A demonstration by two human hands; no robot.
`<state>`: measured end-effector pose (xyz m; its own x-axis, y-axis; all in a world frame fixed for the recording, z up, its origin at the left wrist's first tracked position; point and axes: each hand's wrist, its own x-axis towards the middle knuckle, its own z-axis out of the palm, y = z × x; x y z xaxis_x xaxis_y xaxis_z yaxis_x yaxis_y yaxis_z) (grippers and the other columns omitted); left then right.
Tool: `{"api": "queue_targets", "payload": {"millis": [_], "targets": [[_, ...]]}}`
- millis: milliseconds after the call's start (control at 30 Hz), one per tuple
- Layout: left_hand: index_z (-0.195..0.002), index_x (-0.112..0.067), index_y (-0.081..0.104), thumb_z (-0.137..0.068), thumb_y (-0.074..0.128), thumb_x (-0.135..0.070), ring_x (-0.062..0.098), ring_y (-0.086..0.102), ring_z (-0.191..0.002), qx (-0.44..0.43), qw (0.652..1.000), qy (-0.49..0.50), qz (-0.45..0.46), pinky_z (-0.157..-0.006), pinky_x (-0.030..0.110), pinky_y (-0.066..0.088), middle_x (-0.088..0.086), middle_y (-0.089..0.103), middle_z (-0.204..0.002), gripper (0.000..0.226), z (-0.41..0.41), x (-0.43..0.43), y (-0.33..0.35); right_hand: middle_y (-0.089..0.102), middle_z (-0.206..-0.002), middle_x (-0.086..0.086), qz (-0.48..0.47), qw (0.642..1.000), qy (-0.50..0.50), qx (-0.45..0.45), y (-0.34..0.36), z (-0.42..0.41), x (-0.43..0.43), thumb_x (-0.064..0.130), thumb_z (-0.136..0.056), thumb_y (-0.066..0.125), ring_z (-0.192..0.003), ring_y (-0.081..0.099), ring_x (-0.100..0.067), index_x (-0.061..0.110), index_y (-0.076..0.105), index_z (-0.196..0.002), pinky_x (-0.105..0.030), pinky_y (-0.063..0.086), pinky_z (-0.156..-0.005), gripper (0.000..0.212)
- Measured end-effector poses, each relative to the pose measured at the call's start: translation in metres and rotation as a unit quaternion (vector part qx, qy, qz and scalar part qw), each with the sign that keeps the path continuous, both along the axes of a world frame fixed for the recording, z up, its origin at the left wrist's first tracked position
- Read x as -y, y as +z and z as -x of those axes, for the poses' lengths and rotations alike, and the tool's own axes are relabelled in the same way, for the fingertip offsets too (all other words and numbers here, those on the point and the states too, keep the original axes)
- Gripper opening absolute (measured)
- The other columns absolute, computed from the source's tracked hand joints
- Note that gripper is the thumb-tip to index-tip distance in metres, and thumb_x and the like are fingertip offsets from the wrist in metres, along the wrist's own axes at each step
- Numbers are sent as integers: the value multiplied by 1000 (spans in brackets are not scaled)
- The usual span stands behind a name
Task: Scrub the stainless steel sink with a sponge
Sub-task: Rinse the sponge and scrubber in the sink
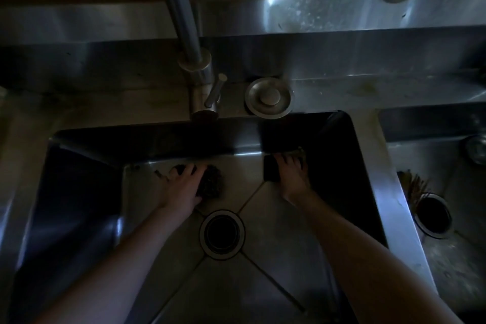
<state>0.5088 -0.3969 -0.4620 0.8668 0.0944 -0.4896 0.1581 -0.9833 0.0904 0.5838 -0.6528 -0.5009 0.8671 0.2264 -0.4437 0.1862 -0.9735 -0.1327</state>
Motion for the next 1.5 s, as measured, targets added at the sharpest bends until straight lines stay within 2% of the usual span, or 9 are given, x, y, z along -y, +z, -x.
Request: {"api": "queue_targets", "payload": {"millis": [100, 267, 367, 467, 667, 767, 967, 1300, 1500], "targets": [[-140, -27, 27, -79, 69, -20, 39, 33, -123, -3, 1000, 11, 9, -96, 48, 36, 0, 31, -142, 74, 3, -3, 3, 29, -149, -12, 53, 998, 44, -2, -3, -4, -1, 6, -66, 70, -141, 21, -31, 21, 15, -148, -53, 8, -118, 100], [-139, -27, 28, -80, 68, -21, 38, 32, -125, 1, 1000, 25, 5, -97, 48, 36, -1, 30, -142, 72, 9, -8, 13, 37, -143, -14, 92, 992, 87, -26, 1, 0, 0, 31, -76, 67, -132, 34, -33, 21, 12, -149, -54, 16, -114, 92], [-139, -28, 28, -80, 68, -21, 38, 34, -125, 18, 999, 34, 6, -99, 48, 33, -1, 32, -142, 72, 15, -10, 21, 44, -139, -15, 91, 993, 75, -20, 3, 6, 4, 39, -74, 64, -128, 40, -34, 19, 21, -146, -48, 24, -110, 86], [-138, -29, 29, -79, 68, -21, 37, 35, -124, 33, 998, 47, 13, -98, 49, 33, -2, 32, -141, 72, 24, -14, 29, 45, -135, -15, 77, 995, 23, -53, 8, 18, 6, 42, -72, 63, -124, 43, -35, 19, 17, -147, -46, 32, -103, 91], [-136, -32, 30, -79, 68, -26, 35, 40, -117, 67, 996, 45, -21, -92, 45, 35, -2, 37, -135, 69, 46, -22, 44, 55, -121, -11, 62, 997, 19, -32, 12, 53, 4, 55, -68, 60, -111, 52, -31, 20, 39, -128, -43, 37, -95, 73], [-136, -33, 28, -79, 67, -29, 34, 39, -119, 71, 996, 47, -33, -92, 45, 35, -2, 36, -136, 69, 59, -24, 55, 56, -119, -10, 24, 1000, 0, -12, 26, 67, 1, 56, -67, 57, -110, 52, -32, 21, 39, -126, -44, 38, -94, 71], [-137, -33, 25, -80, 67, -31, 33, 39, -119, 95, 992, 60, -50, -92, 48, 35, -2, 34, -137, 71, 89, -31, 94, 52, -129, -12, -51, 998, -21, -11, 88, 82, -29, 51, -74, 58, -118, 49, -33, 24, 25, -141, -46, 39, -100, 79], [-137, -32, 26, -78, 69, -26, 35, 40, -117, 178, 976, 102, -69, -91, 49, 35, -1, 36, -136, 73, 150, -76, 195, 52, -127, -6, -87, 990, 69, 91, 215, 124, -91, 49, -73, 58, -118, 50, -28, 26, 34, -134, -45, 42, -99, 70], [-140, -33, 23, -82, 65, -30, 36, 37, -121, 199, 958, 156, -131, -95, 49, 32, -1, 34, -139, 72, 206, -115, 253, 52, -126, -6, -103, 976, 148, 119, 263, 158, -146, 52, -76, 57, -115, 51, -28, 26, 33, -134, -42, 41, -93, 68]]}}
